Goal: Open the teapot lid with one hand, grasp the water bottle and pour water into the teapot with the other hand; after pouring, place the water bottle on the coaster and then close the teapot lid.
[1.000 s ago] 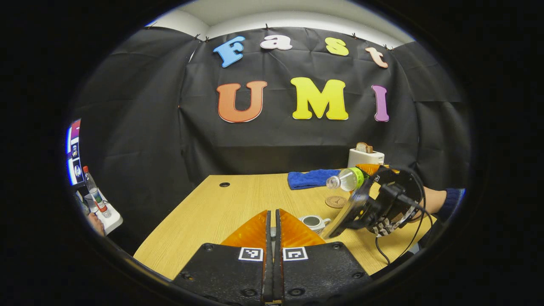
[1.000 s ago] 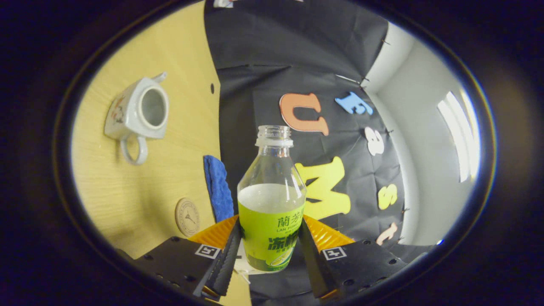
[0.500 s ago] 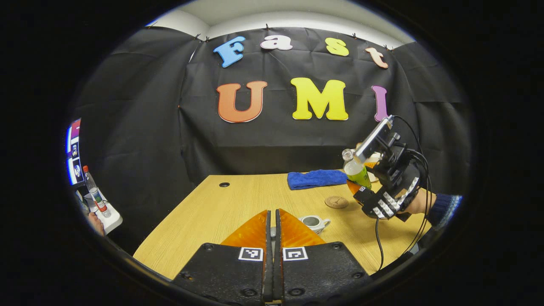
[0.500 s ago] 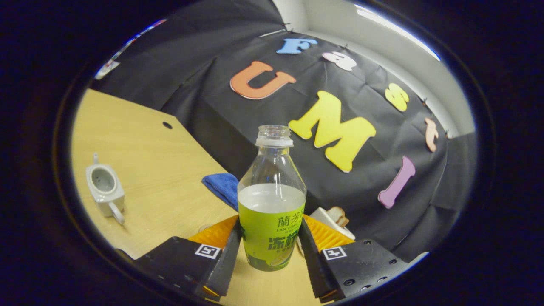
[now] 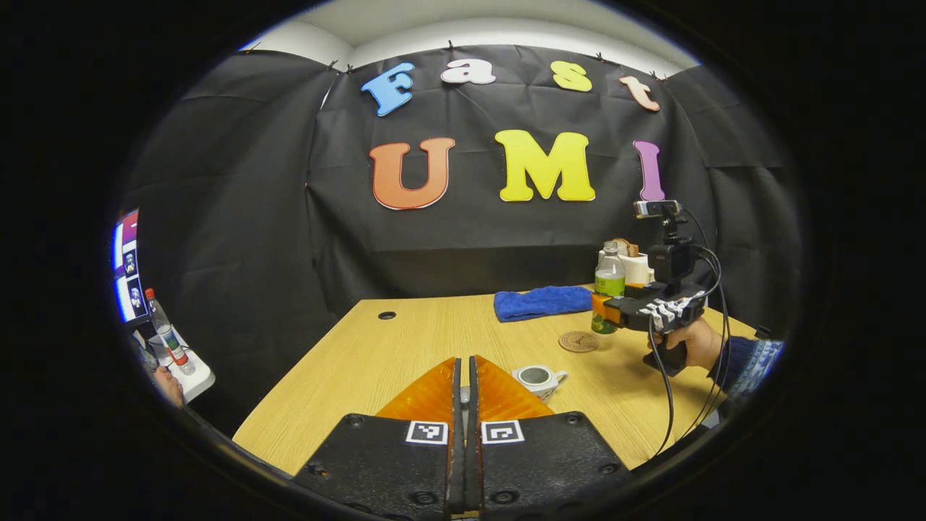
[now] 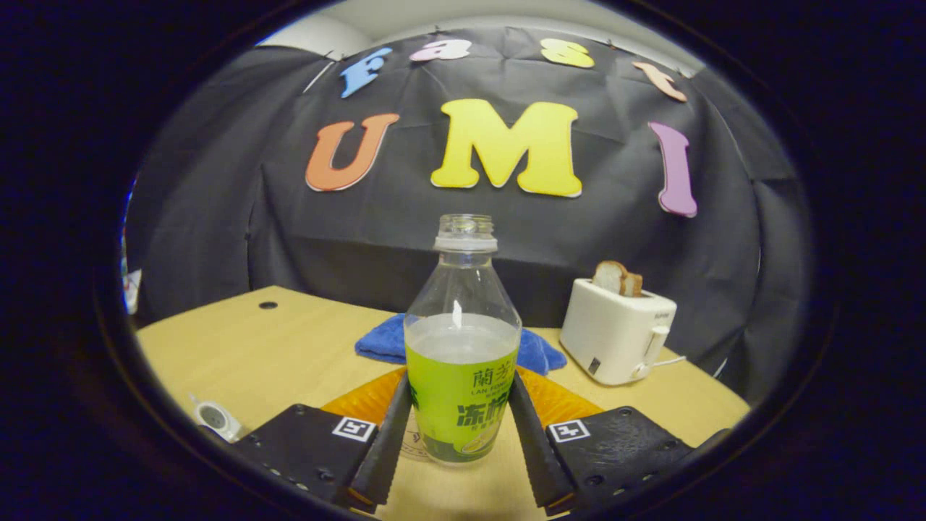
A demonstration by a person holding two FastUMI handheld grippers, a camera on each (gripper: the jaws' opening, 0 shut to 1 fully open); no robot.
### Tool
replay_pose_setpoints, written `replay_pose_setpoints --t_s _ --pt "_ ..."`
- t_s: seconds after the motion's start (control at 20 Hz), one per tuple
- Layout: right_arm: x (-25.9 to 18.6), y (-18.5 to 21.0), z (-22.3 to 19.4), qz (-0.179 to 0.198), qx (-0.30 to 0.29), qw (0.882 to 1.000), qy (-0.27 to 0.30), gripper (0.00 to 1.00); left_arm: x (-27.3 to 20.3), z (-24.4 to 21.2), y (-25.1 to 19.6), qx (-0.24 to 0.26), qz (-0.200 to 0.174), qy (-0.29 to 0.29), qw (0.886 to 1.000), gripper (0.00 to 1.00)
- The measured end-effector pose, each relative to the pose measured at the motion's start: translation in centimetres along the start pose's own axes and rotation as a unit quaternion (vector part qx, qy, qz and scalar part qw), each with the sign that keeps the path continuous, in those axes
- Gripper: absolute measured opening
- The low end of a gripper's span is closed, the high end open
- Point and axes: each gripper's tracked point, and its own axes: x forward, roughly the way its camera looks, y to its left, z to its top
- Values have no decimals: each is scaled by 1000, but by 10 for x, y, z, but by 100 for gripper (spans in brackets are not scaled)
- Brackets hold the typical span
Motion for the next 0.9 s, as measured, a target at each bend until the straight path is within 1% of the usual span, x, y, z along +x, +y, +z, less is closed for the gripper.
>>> replay_pose_setpoints --t_s 0.05,0.2,0.3,0.4,0.7,0.8,0.9 --pt "3 3 -1 1 16 1000 -1 72 1 0 -1 2 0 1 1000 3" --pt "16 7 -2 3 31 1000 -4 71 2 -3 -3 6 -1 4 1000 3" --pt "25 8 -5 -3 26 1000 0 72 4 -5 -3 8 0 7 1000 3" --pt "29 13 -12 1 23 1000 9 71 6 -7 -2 10 1 11 1000 3" --pt "32 22 -20 1 3 1000 15 73 6 -9 3 7 3 14 1000 3" --pt "31 24 -21 2 -10 1000 12 74 6 -8 6 4 6 13 1000 3" --pt "28 25 -18 2 -11 1000 10 75 5 -8 5 4 5 12 1000 3"
